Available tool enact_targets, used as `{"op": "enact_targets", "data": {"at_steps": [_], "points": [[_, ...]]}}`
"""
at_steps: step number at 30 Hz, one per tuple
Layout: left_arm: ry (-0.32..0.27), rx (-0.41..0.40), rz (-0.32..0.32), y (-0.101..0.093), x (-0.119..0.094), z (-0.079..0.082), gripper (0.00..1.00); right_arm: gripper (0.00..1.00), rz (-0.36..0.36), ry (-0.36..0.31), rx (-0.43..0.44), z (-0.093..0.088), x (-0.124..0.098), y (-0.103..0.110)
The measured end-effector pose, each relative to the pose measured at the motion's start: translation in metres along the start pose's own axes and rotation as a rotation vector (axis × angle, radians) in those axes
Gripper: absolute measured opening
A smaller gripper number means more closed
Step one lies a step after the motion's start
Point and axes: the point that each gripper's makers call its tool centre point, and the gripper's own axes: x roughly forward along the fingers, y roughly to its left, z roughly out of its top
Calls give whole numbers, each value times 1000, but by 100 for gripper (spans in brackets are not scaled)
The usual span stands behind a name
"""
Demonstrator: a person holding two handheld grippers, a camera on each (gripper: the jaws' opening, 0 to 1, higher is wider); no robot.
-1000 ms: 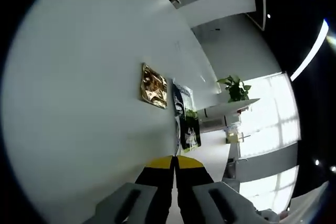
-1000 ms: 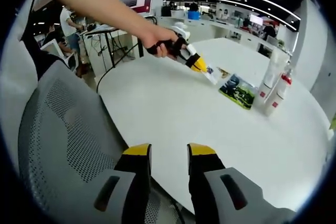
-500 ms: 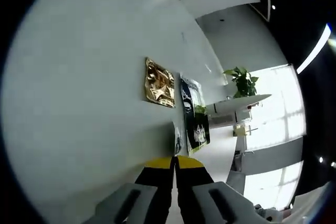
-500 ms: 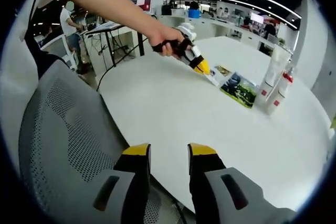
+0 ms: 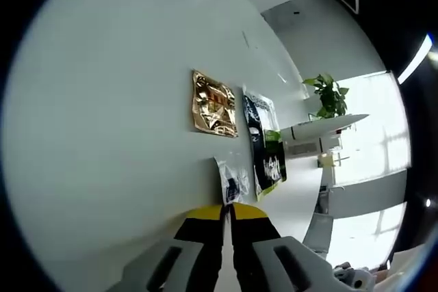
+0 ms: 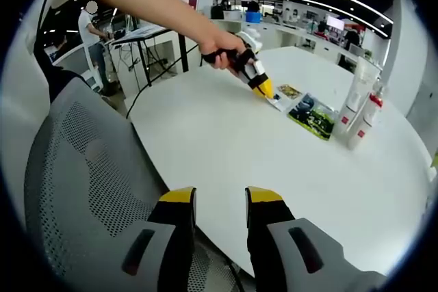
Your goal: Arrange the skincare products in the storage area until every visible bottle or jar stands upright without overlapping.
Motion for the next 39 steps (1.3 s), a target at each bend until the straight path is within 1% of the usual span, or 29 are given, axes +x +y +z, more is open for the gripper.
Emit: {"op": "enact_targets", "data": {"at_steps": [3, 7, 10, 12, 13, 14, 17, 22, 24, 25, 27, 28, 30, 31, 35, 39], "points": [[8, -10, 12, 2, -1, -2, 4, 27, 1, 0, -1, 0, 0, 0], [2, -9, 25, 3, -4, 1, 5, 27, 1, 0, -1, 0, 0, 0], [-5, -8, 31, 1, -6, 4, 9, 27, 1, -1, -3, 1, 0, 0], [-12, 11, 44, 1, -7, 6, 12, 27, 0, -1, -4, 1, 0, 0], [-22, 30, 70, 3, -9, 9, 13, 27, -1, -2, -4, 1, 0, 0], [-27, 41, 81, 3, -9, 10, 14, 27, -2, -2, -3, 1, 0, 0], [-26, 54, 95, 3, -10, 11, 16, 27, -3, -3, -3, 1, 0, -1], [-21, 81, 114, 3, -11, 8, 18, 27, -7, -6, -7, 2, -1, -1], [-24, 102, 128, 2, -11, 8, 19, 27, -8, -6, -8, 2, -1, -1], [-40, 146, 155, 4, -12, 11, 20, 27, -9, -6, -10, 2, -1, -1], [-59, 203, 193, 6, -13, 15, 22, 27, -12, -7, -12, 2, -1, -2], [-56, 237, 206, 4, -14, 14, 24, 27, -17, -10, -16, 3, -1, -3], [-41, 261, 216, 2, -13, 10, 27, 27, -15, -7, -13, 2, -1, -2], [-34, 287, 230, 2, -14, 10, 27, 27, -18, -8, -16, 2, -1, -3], [-31, 346, 256, 3, -13, 9, 28, 27, -20, -10, -18, 2, -1, -3], [-42, 348, 258, 4, -15, 9, 31, 27, -23, -13, -18, 3, -2, -4]]}}
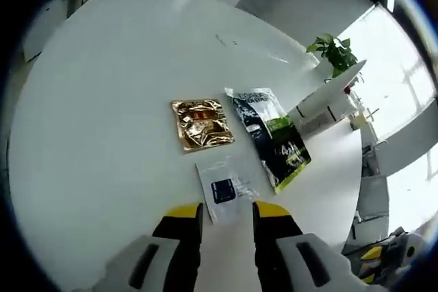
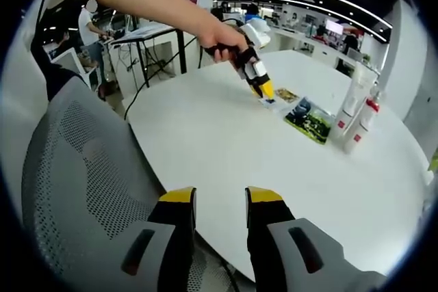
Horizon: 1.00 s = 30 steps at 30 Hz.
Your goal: Arrange the skincare products in the storage area until every visible bottle or jar stands upright without overlapping.
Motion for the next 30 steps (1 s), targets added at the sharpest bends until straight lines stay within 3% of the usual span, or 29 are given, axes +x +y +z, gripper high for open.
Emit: {"op": "enact_targets", "data": {"at_steps": [11, 20, 27, 30], "points": [[-45, -7, -7, -5, 0, -1, 36, 27, -8, -7, -12, 1, -1, -1], [-44, -18, -29, -16, 7, -10, 37, 26, -20, -12, -23, 2, -2, -2], [-91, -23, 1, -14, -2, -6, 38, 26, -29, -15, -32, 2, -2, -4], [-145, -2, 14, -15, -13, -3, 38, 26, -33, -21, -35, 4, -3, -4]]}}
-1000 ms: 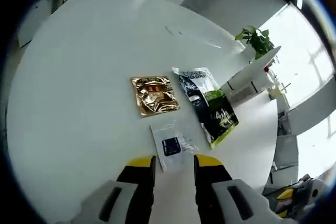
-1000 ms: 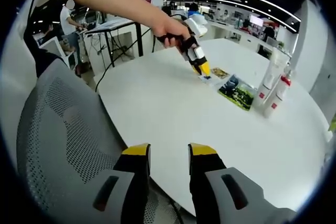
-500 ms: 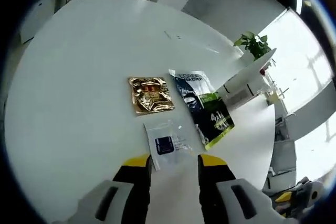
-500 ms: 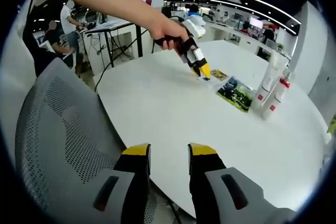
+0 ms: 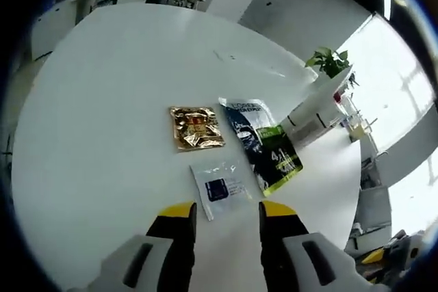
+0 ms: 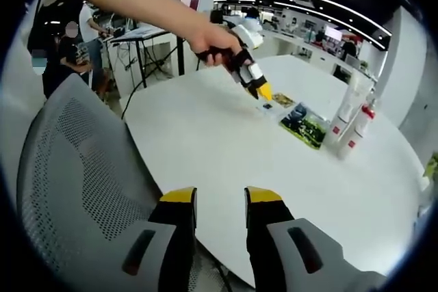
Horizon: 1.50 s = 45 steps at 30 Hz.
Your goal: Arrange the skincare products in the storage area until every visible bottle or jar stands upright without overlapping.
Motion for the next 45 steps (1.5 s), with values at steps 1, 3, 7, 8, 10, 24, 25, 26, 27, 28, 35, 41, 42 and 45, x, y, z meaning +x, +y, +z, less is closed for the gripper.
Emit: {"op": "enact_targets", "data": {"at_steps": [1, 3, 7, 8, 10, 24, 25, 26, 27, 28, 35, 41, 42, 45], "points": [[-17, -4, -2, -1, -4, 0, 37, 26, -3, 0, 0, 0, 0, 0], [-50, -16, -26, -8, -12, -1, 37, 26, -9, -2, -2, 0, 0, -1], [-154, -39, -52, -29, -39, -7, 36, 26, -16, -7, -2, 1, -1, -3], [-167, -33, -54, -37, -48, -16, 36, 26, -21, -11, -5, 1, -1, -4], [-187, -16, -67, -50, -57, -29, 36, 26, -26, -15, -7, 2, -2, -4], [-118, 330, 14, -101, -105, -140, 33, 29, -58, -28, -21, 4, -4, -10], [-121, 358, 21, -104, -109, -145, 33, 29, -60, -28, -20, 4, -4, -10], [-122, 380, 32, -106, -111, -147, 33, 29, -65, -26, -17, 3, -4, -11], [-120, 416, 46, -106, -114, -150, 34, 29, -70, -24, -14, 3, -5, -12], [-129, 450, 71, -106, -117, -153, 33, 29, -76, -27, -13, 3, -5, -14], [-175, 436, 77, -107, -126, -165, 36, 31, -60, -40, -20, 5, -5, -10], [-256, 440, 105, -100, -142, -164, 38, 33, -58, -95, 8, 15, -9, -10], [-267, 450, 113, -98, -145, -164, 38, 34, -59, -109, 14, 17, -10, -10], [-312, 446, 132, -92, -156, -160, 39, 35, -67, -148, 33, 24, -14, -12]]}}
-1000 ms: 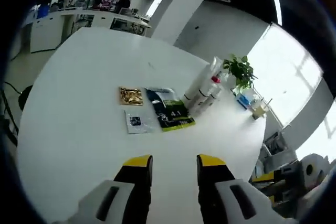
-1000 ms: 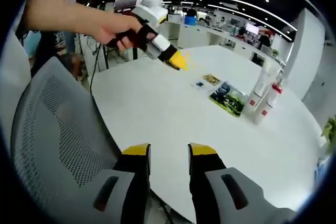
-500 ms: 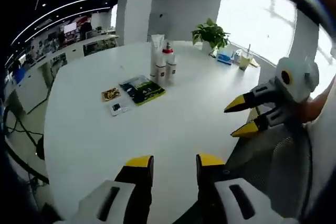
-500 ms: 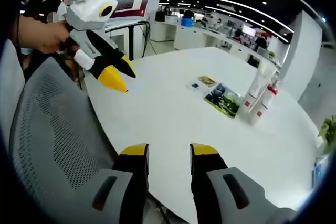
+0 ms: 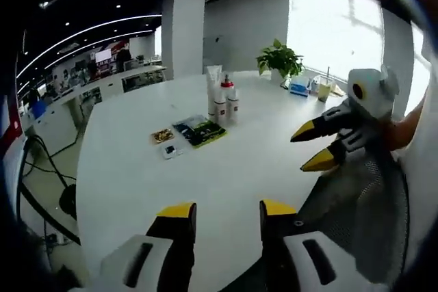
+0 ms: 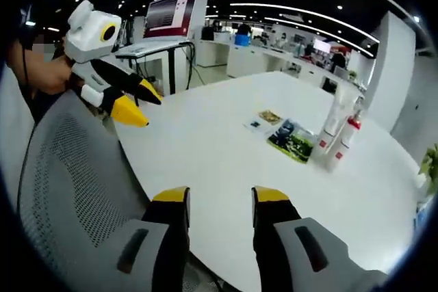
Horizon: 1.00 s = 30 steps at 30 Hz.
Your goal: Arrange the skincare products in the storage area until every visible bottle or jar stands upright without overlapping.
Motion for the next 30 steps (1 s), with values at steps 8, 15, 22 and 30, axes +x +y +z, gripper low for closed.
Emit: {"op": "enact_targets", "data": {"at_steps": [8, 15, 22, 30], "points": [[-114, -28, 46, 22, -15, 10, 44, 45, -3, -169, 128, 30, -10, -6], [-176, -31, 50, 28, -22, 11, 54, 72, 4, -340, 232, 58, -25, -12], [-242, -69, 46, 25, -21, 19, 83, 76, -2, -347, 250, 60, -24, -13], [-278, -54, 24, 19, -20, 23, 98, 75, -8, -335, 223, 59, -23, -11]]}}
